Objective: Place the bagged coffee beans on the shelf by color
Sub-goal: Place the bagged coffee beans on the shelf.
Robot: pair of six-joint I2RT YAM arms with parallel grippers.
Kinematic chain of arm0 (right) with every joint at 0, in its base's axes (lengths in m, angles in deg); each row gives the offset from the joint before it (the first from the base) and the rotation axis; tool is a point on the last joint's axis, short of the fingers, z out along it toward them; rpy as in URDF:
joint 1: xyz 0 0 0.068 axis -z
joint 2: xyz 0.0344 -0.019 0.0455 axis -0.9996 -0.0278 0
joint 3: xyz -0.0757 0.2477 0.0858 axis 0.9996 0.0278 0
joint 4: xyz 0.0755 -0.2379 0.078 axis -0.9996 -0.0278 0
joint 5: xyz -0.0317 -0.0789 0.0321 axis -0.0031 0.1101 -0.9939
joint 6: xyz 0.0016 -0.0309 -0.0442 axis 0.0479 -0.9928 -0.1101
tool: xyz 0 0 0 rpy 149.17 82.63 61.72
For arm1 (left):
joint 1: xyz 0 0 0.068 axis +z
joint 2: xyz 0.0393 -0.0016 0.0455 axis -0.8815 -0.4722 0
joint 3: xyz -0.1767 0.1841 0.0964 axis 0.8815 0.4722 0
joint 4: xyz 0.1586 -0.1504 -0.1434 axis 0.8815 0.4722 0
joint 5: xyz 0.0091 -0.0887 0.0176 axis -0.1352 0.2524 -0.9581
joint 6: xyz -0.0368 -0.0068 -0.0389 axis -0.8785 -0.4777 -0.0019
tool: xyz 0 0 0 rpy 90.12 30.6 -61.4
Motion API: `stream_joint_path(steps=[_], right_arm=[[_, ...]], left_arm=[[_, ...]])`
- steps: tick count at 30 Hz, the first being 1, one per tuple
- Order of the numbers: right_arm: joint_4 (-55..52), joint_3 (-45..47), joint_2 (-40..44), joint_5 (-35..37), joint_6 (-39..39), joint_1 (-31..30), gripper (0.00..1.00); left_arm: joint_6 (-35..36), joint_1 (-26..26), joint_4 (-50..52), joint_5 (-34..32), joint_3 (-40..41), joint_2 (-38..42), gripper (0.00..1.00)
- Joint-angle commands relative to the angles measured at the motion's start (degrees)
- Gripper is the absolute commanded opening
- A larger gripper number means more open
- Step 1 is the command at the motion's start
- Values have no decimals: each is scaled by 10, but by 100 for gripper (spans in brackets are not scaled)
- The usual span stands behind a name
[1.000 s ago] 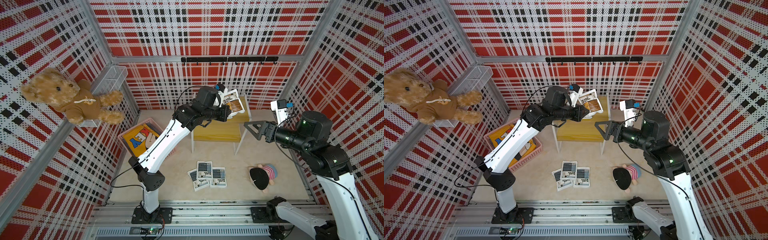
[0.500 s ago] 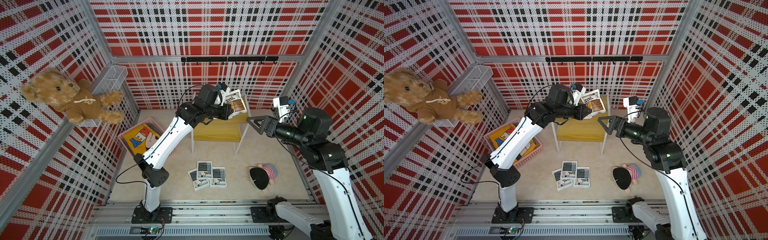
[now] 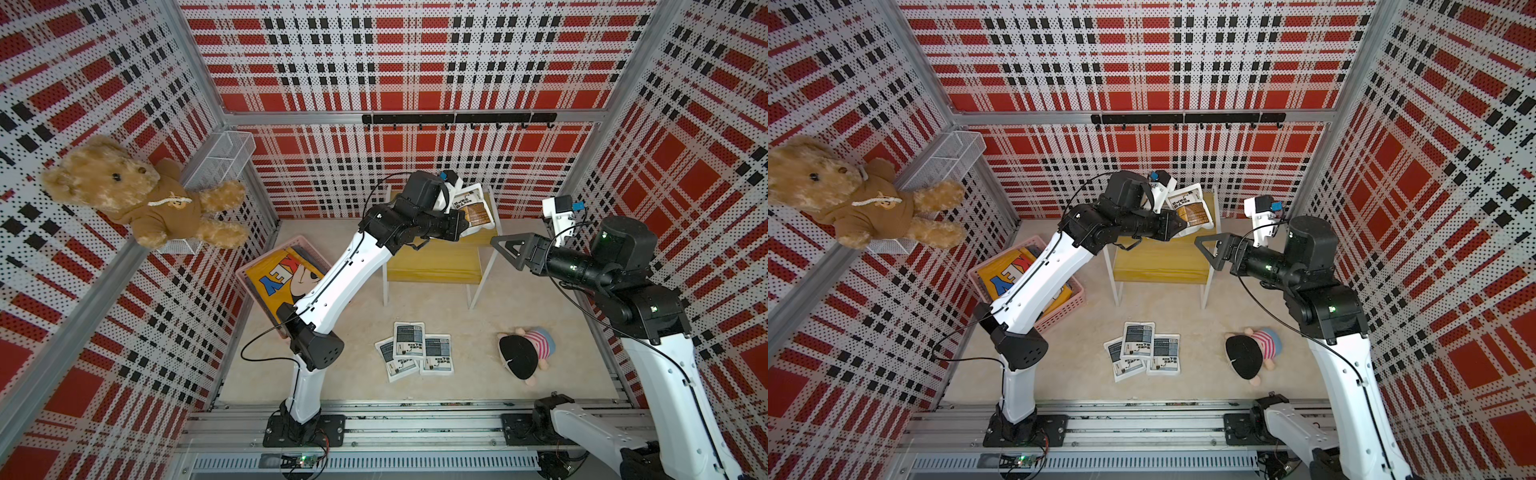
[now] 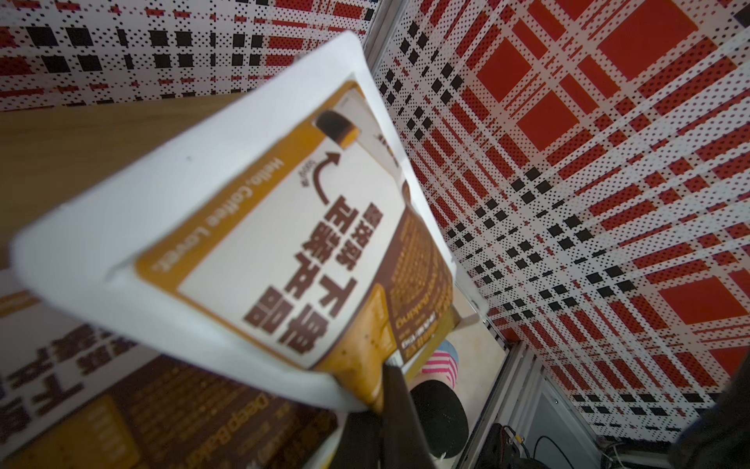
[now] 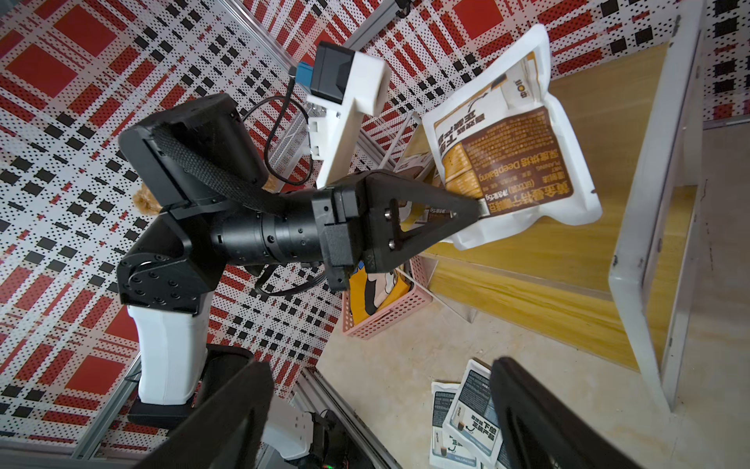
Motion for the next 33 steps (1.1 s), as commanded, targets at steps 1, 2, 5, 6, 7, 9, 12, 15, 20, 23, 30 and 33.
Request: stream_joint_path(steps=[1, 2, 5, 6, 7, 9, 12, 15, 20, 23, 30, 33], right_arm=[[13, 6, 9, -7, -3, 7, 91], [13, 7, 9, -8, -3, 7, 91], [14, 9, 10, -10, -5, 10, 91], [14, 10, 10, -10, -5, 11, 91], [14, 9, 10, -11, -5, 11, 91], [12, 10, 10, -11, -5, 14, 91], [17, 12, 9, -12, -3, 20, 91], [26, 15, 5, -23, -1, 28, 90], [46, -3, -21, -56, 4, 56, 82], [66, -23, -54, -85, 13, 56, 79], [61, -53, -103, -98, -1, 56, 77], [59, -63, -114, -98, -7, 58, 76]], left_arm=[[-10, 4, -6, 0, -19, -14, 6], [-11, 4, -6, 1, -22, -15, 7], [-14, 6, -6, 0, -31, -21, 7], [-14, 7, -6, 0, -32, -23, 7], [-15, 8, -6, 1, -34, -26, 7], [-15, 9, -6, 2, -38, -28, 5], [-15, 10, -6, 4, -35, -22, 0], [-13, 11, -6, 14, -17, 2, 0], [-9, 12, -11, 35, 34, 56, 0], [-5, 11, -13, 52, 55, 71, 0], [2, 11, -25, 80, 88, 105, 0], [2, 10, -30, 87, 94, 111, 0]])
